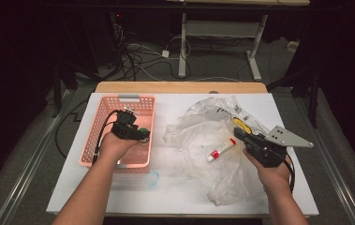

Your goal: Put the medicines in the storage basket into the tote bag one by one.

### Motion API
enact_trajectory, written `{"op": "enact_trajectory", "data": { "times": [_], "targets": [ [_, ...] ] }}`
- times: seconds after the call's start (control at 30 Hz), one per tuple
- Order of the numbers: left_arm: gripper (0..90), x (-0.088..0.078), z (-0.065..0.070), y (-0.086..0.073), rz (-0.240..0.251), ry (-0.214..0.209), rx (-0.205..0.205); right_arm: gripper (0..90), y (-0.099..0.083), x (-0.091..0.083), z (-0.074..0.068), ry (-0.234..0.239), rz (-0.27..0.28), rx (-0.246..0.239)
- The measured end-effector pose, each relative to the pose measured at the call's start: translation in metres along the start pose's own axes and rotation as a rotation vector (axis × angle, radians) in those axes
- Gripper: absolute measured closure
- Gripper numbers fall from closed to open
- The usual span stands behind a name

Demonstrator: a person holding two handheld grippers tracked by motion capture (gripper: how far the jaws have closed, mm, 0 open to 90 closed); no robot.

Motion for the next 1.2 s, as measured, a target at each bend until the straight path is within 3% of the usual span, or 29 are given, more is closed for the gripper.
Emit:
{"op": "enact_trajectory", "data": {
  "times": [0.6,0.8,1.0,1.2],
  "targets": [
    [48.7,0.015,0.002,0.001,-0.072,0.026,0.023,90.0,-0.001,-0.001,0.002,-0.004,0.000,0.003],
    [49.3,0.015,0.002,0.001,-0.072,0.031,0.029,90.0,-0.001,-0.001,0.002,-0.004,-0.001,0.002],
    [49.6,0.013,0.001,0.001,-0.086,0.042,0.009,90.0,0.000,-0.001,0.001,-0.001,-0.004,-0.004],
    [49.7,0.004,0.001,0.002,-0.061,0.068,0.005,90.0,0.001,-0.002,0.002,-0.003,0.002,-0.006]
  ]
}}
Point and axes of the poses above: each handheld gripper's, and its own axes: x roughly forward along the jaws, y roughly out of its top, z roughly to its right, the point moved 3 cm from there along x, roughly forward along the jaws, and after that the axes turned 7 degrees about z, right-handed, at the moved point
